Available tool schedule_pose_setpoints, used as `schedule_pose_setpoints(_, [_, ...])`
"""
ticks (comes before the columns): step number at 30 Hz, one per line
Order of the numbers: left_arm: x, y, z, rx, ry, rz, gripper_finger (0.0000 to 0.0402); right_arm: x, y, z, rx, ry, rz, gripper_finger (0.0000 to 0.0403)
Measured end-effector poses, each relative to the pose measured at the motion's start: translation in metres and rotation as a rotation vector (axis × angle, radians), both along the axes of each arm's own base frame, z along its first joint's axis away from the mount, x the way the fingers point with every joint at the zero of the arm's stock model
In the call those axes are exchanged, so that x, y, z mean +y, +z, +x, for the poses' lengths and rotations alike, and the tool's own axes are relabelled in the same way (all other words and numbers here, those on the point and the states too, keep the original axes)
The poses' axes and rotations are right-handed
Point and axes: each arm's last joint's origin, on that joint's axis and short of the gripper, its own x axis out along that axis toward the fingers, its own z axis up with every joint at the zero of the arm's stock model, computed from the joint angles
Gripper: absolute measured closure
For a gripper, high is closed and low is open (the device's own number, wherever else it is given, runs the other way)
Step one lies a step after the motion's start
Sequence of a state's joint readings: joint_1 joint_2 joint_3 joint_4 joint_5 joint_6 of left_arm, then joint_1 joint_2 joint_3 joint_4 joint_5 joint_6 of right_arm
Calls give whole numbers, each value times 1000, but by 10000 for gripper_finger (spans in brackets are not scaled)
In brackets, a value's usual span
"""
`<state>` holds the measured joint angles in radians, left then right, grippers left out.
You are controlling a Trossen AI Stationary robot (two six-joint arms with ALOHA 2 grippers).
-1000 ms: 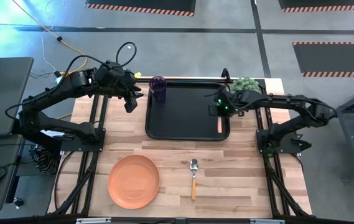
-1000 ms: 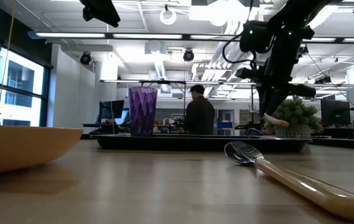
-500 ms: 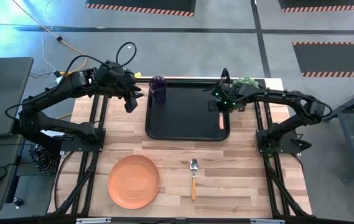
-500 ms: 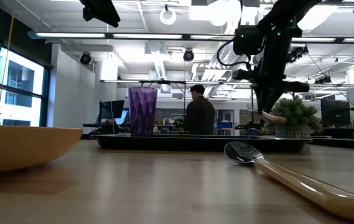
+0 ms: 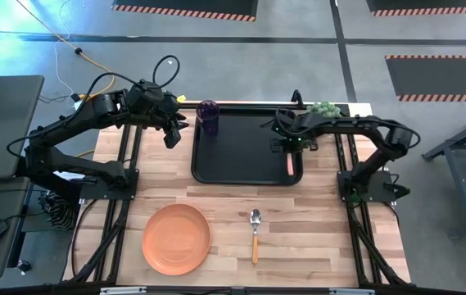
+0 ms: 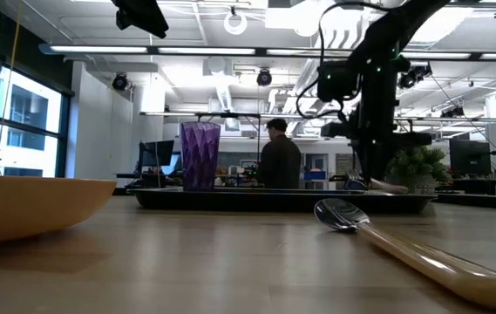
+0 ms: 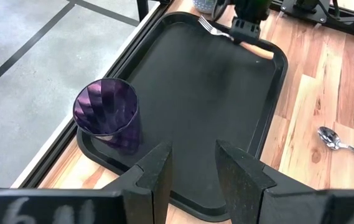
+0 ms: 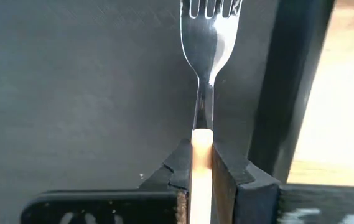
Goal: Pick and place plate/cup/fork/spoon on tray
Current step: Put the orange fork to the right of the violet cup on the black tray
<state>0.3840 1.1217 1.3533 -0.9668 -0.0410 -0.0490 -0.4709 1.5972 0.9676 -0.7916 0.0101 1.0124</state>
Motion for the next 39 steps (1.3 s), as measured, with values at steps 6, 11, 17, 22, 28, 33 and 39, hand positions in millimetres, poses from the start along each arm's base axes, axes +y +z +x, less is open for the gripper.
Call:
schedule_pose_setpoints(6, [0,0,0,0,0,0,289,-3,-9,6,-4,3,10,386])
schedule_pose_setpoints(11, [0,0,0,0,0,0,289,-5,-10,5,3,-8,-2,386])
schedule_pose_setpoints(17, [0,0,0,0,0,0,289,-11,-10,1,11,-34,-7,386])
schedule_pose_setpoints(22, [0,0,0,0,0,0,289,-13,-10,0,10,-31,-3,386])
schedule_pose_setpoints(28, [0,0,0,1,0,0,289,-14,-10,-1,6,-23,4,386])
schedule_pose_setpoints(33, [0,0,0,1,0,0,289,-18,-16,-2,19,-31,25,386])
schedule_pose_setpoints(39, [0,0,0,1,0,0,289,-20,-21,0,15,-25,40,386])
